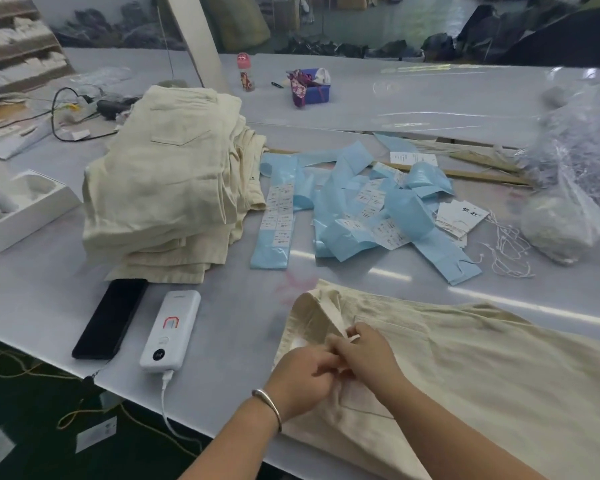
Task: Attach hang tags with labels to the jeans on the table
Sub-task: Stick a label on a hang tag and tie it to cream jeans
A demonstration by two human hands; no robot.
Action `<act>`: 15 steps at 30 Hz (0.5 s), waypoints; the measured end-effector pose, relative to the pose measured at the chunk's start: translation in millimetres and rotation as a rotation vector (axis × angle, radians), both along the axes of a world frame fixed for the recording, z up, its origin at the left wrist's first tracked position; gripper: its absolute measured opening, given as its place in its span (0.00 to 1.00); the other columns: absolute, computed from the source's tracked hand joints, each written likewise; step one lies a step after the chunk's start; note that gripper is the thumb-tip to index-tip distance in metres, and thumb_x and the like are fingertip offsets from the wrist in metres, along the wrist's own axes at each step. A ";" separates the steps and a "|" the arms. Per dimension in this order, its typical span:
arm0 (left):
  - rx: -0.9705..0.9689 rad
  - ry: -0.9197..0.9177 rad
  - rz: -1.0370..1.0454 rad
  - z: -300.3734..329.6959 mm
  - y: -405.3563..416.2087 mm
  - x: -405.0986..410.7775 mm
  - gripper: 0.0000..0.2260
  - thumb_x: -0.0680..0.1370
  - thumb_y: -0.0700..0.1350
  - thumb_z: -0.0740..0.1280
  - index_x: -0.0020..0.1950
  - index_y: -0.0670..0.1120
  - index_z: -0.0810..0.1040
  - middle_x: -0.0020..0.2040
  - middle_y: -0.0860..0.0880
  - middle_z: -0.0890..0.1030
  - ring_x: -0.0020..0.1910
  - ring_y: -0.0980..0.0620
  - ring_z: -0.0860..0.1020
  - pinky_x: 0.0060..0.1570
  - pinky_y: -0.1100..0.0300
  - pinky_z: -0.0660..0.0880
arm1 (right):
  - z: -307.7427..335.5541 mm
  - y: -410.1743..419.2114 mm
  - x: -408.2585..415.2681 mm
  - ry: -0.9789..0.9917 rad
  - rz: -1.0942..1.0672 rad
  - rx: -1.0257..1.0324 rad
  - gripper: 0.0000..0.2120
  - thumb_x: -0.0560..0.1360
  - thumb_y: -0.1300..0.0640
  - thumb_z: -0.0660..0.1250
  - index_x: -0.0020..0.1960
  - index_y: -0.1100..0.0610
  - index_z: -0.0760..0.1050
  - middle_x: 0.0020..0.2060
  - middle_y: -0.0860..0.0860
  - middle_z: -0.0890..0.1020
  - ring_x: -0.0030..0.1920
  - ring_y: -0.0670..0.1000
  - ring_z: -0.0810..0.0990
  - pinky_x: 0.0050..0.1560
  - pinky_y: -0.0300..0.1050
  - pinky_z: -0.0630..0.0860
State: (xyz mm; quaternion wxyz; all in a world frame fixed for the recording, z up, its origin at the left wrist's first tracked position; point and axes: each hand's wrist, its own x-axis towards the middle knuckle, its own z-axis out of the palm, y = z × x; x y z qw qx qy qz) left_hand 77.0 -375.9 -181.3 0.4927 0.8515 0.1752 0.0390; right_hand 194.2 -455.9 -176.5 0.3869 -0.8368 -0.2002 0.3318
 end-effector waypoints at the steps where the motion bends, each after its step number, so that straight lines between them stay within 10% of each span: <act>1: -0.014 -0.017 0.019 -1.4 2.5 -1.9 0.18 0.72 0.40 0.61 0.54 0.57 0.83 0.50 0.60 0.84 0.53 0.62 0.80 0.55 0.66 0.74 | -3.1 1.6 2.4 -0.026 -0.020 -0.002 0.07 0.74 0.56 0.66 0.39 0.57 0.73 0.35 0.53 0.80 0.38 0.57 0.79 0.42 0.53 0.78; 7: 0.066 0.010 0.659 -17.9 34.0 -12.9 0.05 0.73 0.44 0.73 0.37 0.50 0.83 0.35 0.57 0.82 0.37 0.63 0.78 0.40 0.65 0.73 | -19.5 -2.9 16.4 0.359 -0.262 0.183 0.09 0.75 0.70 0.59 0.50 0.72 0.76 0.38 0.60 0.79 0.39 0.56 0.77 0.42 0.48 0.72; 15: -0.110 0.051 0.625 -24.2 48.0 -14.3 0.09 0.75 0.40 0.70 0.42 0.55 0.81 0.37 0.57 0.84 0.40 0.62 0.81 0.40 0.73 0.73 | -24.6 -2.4 16.7 0.372 -0.287 0.208 0.08 0.76 0.69 0.59 0.50 0.73 0.75 0.38 0.61 0.78 0.38 0.56 0.76 0.37 0.45 0.73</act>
